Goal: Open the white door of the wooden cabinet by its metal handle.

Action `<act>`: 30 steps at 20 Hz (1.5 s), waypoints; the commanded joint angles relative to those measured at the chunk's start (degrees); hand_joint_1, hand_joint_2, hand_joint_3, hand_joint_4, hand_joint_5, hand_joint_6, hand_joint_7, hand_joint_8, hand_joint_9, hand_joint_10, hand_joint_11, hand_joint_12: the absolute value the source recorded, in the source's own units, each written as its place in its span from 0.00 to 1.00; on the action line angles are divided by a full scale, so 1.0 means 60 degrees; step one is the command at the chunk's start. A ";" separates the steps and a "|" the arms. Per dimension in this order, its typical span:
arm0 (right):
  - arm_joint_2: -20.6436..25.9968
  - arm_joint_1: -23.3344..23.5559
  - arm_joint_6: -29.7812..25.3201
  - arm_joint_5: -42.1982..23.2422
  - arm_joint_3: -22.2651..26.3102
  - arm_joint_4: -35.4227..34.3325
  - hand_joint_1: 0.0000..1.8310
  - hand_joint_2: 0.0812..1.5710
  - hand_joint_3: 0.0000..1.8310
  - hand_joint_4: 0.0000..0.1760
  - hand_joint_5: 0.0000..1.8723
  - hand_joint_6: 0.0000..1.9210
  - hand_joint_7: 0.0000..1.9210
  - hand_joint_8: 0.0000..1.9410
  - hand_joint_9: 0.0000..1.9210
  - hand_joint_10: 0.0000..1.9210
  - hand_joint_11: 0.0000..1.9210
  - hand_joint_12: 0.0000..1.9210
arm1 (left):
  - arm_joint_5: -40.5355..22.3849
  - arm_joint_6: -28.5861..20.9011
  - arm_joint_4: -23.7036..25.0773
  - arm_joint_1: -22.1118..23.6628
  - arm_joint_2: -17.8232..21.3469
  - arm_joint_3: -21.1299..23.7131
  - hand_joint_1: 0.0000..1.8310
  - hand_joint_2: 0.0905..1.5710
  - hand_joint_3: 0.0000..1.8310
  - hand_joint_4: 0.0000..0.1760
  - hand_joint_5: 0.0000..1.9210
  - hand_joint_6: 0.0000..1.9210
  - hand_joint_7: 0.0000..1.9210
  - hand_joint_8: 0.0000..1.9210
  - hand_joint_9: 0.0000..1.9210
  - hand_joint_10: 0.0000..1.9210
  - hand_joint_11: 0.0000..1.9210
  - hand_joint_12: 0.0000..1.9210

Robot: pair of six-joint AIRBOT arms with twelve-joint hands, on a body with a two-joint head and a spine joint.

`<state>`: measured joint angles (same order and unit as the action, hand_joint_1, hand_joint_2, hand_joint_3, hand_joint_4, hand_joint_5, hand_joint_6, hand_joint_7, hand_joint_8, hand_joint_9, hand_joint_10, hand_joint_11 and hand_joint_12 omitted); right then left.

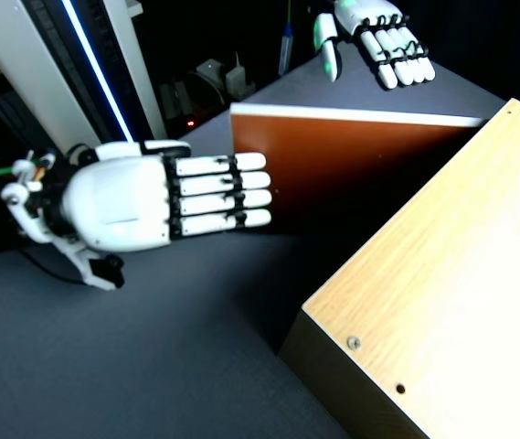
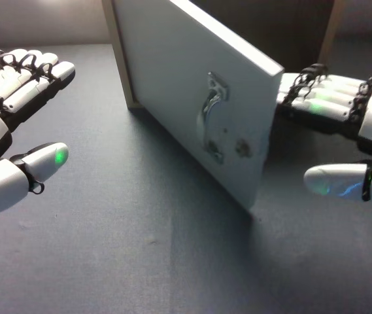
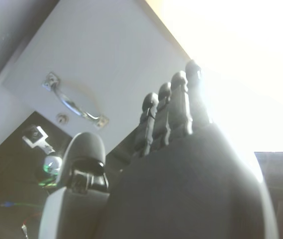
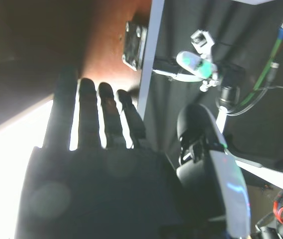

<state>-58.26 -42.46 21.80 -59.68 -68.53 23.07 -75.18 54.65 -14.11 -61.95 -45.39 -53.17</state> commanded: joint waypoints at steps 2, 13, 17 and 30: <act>-0.0093 0.0290 -0.0173 -0.1120 0.0002 -0.0063 0.00 0.91 0.01 0.00 0.01 0.00 0.00 0.00 0.00 0.00 0.00 0.00 | -0.1120 -0.0021 -0.0042 0.0082 0.0001 -0.0078 0.00 0.98 0.00 0.00 0.03 0.01 0.01 0.00 0.01 0.00 0.02 0.02; -0.0837 0.1046 -0.0563 -0.1090 -0.0039 0.1088 0.00 0.91 0.00 0.00 0.03 0.01 0.01 0.00 0.00 0.00 0.00 0.00 | -0.1088 -0.0032 -0.0086 0.0075 -0.0028 -0.0081 0.00 0.96 0.02 0.00 0.02 0.00 0.02 0.00 0.01 0.00 0.00 0.09; -0.1193 0.1228 -0.0716 -0.1064 -0.0150 0.1302 0.02 0.92 0.00 0.00 0.04 0.00 0.03 0.00 0.00 0.00 0.00 0.00 | -0.1071 -0.0032 -0.0086 0.0077 -0.0046 -0.0079 0.00 1.00 0.10 0.00 0.00 0.00 0.00 0.00 0.00 0.00 0.00 0.00; -0.2437 0.1919 -0.0813 -0.0879 -0.0445 0.1633 0.02 0.92 0.01 0.00 0.00 0.00 0.00 0.00 0.00 0.00 0.00 0.00 | -0.0648 0.0703 -0.1034 0.0089 -0.0084 -0.0299 0.00 0.99 0.03 0.00 0.03 0.00 0.00 0.00 0.00 0.00 0.00 0.00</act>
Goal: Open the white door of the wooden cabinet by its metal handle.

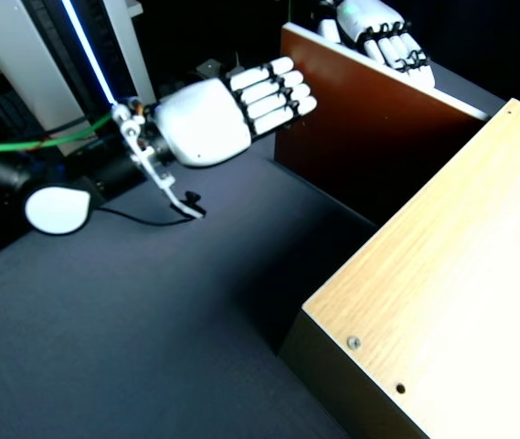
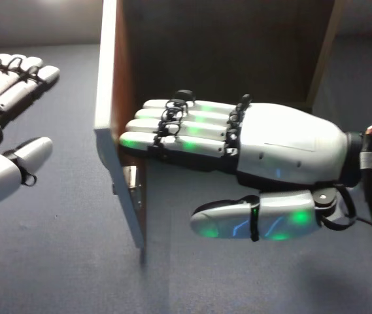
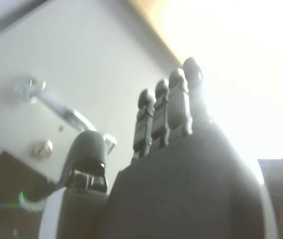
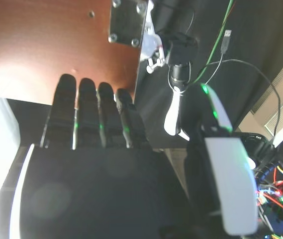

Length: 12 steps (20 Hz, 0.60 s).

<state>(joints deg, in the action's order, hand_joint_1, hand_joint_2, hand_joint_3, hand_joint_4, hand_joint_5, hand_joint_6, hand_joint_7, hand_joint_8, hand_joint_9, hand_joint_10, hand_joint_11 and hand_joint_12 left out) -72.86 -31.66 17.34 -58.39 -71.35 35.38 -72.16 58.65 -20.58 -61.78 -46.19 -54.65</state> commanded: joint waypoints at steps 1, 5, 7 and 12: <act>-0.0058 0.0140 -0.0070 -0.1089 0.0020 -0.0404 0.02 0.92 0.01 0.00 0.00 0.00 0.00 0.00 0.00 0.00 0.00 0.00 | -0.1124 0.0072 -0.0042 0.0058 0.0049 -0.0078 0.00 0.99 0.03 0.00 0.03 0.00 0.00 0.00 0.00 0.00 0.00 0.00; -0.0370 0.0291 -0.0070 -0.1038 0.0016 -0.0276 0.09 0.90 0.00 0.00 0.00 0.00 0.00 0.00 0.00 0.00 0.00 0.00 | -0.1027 0.0201 -0.0473 0.0010 0.0041 -0.0208 0.00 0.99 0.01 0.00 0.02 0.00 0.00 0.00 0.00 0.00 0.00 0.00; -0.0493 0.0343 -0.0070 -0.1019 0.0003 -0.0224 0.03 0.92 0.00 0.00 0.00 0.00 0.00 0.00 0.00 0.00 0.00 0.00 | -0.0984 0.0202 -0.0534 0.0005 0.0036 -0.0240 0.00 1.00 0.04 0.00 0.01 0.00 0.00 0.00 0.00 0.00 0.00 0.00; -0.0597 0.0369 -0.0070 -0.1024 0.0048 -0.0170 0.06 0.92 0.00 0.00 0.00 0.00 0.00 0.00 0.00 0.00 0.00 0.00 | -0.0978 0.0202 -0.0589 0.0001 -0.0013 -0.0257 0.00 1.00 0.05 0.00 0.02 0.00 0.01 0.00 0.00 0.00 0.00 0.00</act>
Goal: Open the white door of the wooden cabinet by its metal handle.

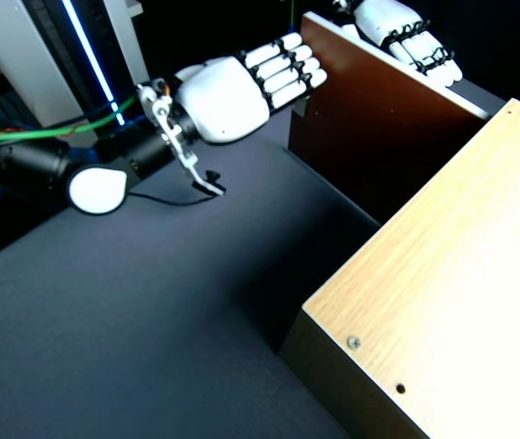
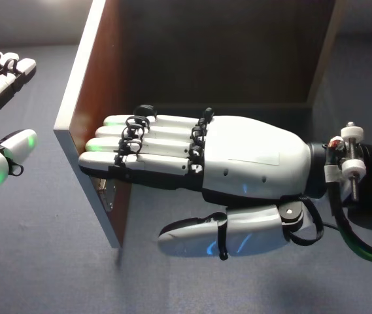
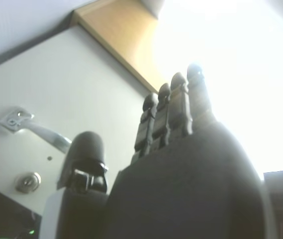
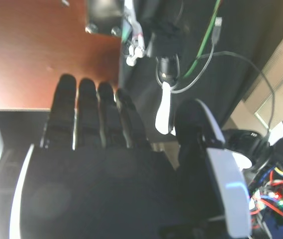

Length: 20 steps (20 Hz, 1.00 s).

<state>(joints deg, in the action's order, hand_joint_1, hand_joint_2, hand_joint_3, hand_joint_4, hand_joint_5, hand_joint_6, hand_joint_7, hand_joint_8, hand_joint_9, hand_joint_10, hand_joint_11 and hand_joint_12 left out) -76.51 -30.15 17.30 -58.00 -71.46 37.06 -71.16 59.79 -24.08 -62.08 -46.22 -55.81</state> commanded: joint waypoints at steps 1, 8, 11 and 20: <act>0.0011 0.0119 -0.0062 -0.1093 0.0067 -0.0449 0.16 0.88 0.00 0.00 0.00 0.00 0.00 0.00 0.00 0.00 0.00 0.00 | -0.1150 0.0012 -0.0005 0.0041 -0.0016 -0.0055 0.00 1.00 0.05 0.00 0.02 0.00 0.01 0.00 0.00 0.00 0.00 0.00; 0.0739 0.0116 -0.0048 -0.1014 0.0130 -0.0799 0.00 0.94 0.01 0.00 0.00 0.00 0.00 0.00 0.00 0.00 0.00 0.00 | -0.1550 -0.0025 0.0036 -0.0090 0.0050 0.0163 0.00 0.99 0.07 0.00 0.01 0.00 0.00 0.00 0.00 0.00 0.00 0.00; 0.1321 -0.0107 0.0271 -0.0939 0.0135 -0.1514 0.00 0.93 0.00 0.00 0.00 0.00 0.00 0.00 0.00 0.00 0.00 0.00 | -0.1761 -0.0088 0.0152 -0.0175 0.0092 0.0275 0.00 0.86 0.01 0.00 0.06 0.01 0.05 0.01 0.03 0.01 0.03 0.02; 0.3099 -0.1210 0.1846 -0.1718 0.0671 -0.3885 0.00 0.89 0.00 0.00 0.03 0.01 0.01 0.00 0.00 0.00 0.00 0.00 | -0.2549 -0.0333 0.0493 -0.0442 0.0193 0.0511 0.00 0.98 0.00 0.00 0.05 0.00 0.02 0.00 0.02 0.00 0.00 0.09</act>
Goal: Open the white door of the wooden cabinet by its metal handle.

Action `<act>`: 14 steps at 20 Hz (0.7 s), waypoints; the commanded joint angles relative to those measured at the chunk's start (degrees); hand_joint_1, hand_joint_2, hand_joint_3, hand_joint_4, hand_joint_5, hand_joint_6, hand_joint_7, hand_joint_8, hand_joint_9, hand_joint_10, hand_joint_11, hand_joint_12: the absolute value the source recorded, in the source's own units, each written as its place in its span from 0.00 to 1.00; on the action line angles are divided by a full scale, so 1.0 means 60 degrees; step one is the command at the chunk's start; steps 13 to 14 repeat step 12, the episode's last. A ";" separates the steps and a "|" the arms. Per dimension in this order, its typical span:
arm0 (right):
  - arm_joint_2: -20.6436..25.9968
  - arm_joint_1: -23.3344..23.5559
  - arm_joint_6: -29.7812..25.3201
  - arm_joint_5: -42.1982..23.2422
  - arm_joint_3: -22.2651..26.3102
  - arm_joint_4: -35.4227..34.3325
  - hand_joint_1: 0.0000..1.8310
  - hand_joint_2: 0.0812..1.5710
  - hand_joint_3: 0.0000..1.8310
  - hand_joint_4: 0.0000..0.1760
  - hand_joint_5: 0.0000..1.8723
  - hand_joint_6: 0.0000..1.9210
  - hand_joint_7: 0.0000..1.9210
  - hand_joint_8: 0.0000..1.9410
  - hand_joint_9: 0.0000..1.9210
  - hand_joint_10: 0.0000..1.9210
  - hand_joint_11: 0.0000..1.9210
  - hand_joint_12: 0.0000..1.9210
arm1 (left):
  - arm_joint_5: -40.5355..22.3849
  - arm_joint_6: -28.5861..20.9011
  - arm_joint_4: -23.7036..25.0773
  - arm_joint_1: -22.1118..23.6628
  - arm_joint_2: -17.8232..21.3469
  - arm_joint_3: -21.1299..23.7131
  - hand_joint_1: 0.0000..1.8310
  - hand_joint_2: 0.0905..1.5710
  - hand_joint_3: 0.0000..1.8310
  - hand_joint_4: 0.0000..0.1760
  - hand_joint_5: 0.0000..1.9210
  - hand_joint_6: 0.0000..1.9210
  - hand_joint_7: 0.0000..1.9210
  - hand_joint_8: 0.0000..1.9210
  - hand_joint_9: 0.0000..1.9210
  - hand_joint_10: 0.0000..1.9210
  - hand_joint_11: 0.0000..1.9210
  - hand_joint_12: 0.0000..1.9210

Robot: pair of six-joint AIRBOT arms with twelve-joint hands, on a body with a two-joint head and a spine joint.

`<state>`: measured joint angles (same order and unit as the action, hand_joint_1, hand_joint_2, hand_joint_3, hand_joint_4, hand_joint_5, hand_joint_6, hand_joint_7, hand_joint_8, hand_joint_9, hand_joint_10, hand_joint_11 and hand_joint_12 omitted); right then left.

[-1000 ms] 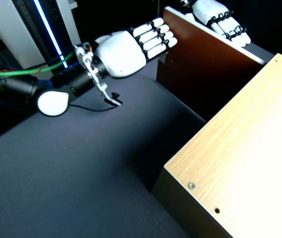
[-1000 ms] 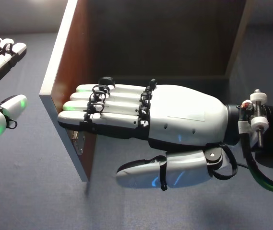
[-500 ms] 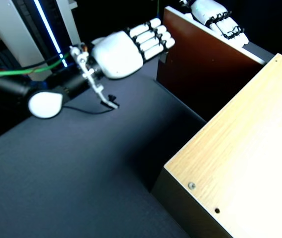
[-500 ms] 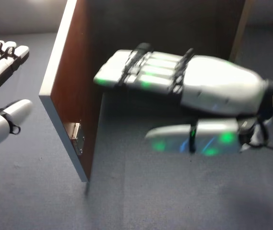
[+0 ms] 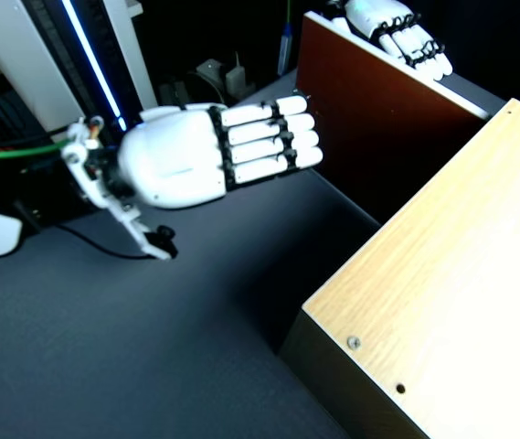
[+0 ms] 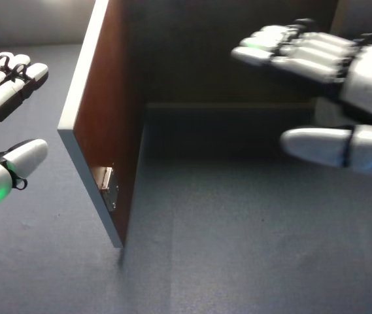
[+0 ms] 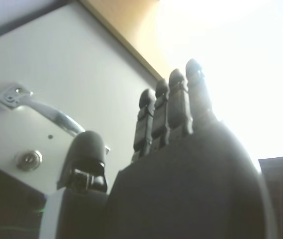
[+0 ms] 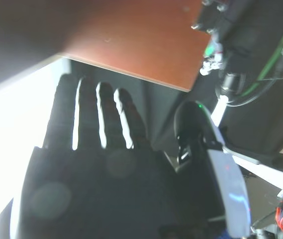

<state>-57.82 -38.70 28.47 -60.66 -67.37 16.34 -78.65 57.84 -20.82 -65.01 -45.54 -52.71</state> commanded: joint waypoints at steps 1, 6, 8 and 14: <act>0.0115 -0.0048 0.0018 -0.1571 0.0037 -0.0795 0.00 0.89 0.00 0.00 0.03 0.01 0.01 0.00 0.00 0.00 0.00 0.00 | -0.1386 -0.0078 0.0029 0.0046 0.0083 -0.0001 0.00 0.99 0.00 0.00 0.04 0.00 0.02 0.00 0.02 0.00 0.00 0.09; 0.0631 -0.1458 0.0114 -0.2986 0.0359 -0.2485 0.00 0.90 0.01 0.00 0.04 0.00 0.01 0.00 0.00 0.00 0.03 0.02 | -0.1534 -0.0365 0.0616 0.0128 0.0086 0.0021 0.00 0.99 0.00 0.00 0.05 0.00 0.03 0.00 0.03 0.00 0.00 0.13; 0.0710 -0.1952 0.0114 -0.3404 0.0506 -0.2932 0.04 0.93 0.00 0.00 0.03 0.00 0.01 0.00 0.01 0.00 0.04 0.03 | -0.1659 -0.0414 0.0822 0.0155 0.0096 0.0077 0.00 1.00 0.03 0.00 0.06 0.00 0.02 0.00 0.01 0.00 0.00 0.08; 0.0933 -0.2671 0.0115 -0.4219 0.0768 -0.3516 0.18 0.97 0.00 0.00 0.07 0.00 0.07 0.00 0.07 0.00 0.00 0.22 | -0.1770 -0.0500 0.1009 0.0170 0.0157 0.0147 0.00 0.99 0.00 0.00 0.06 0.00 0.02 0.00 0.02 0.00 0.00 0.06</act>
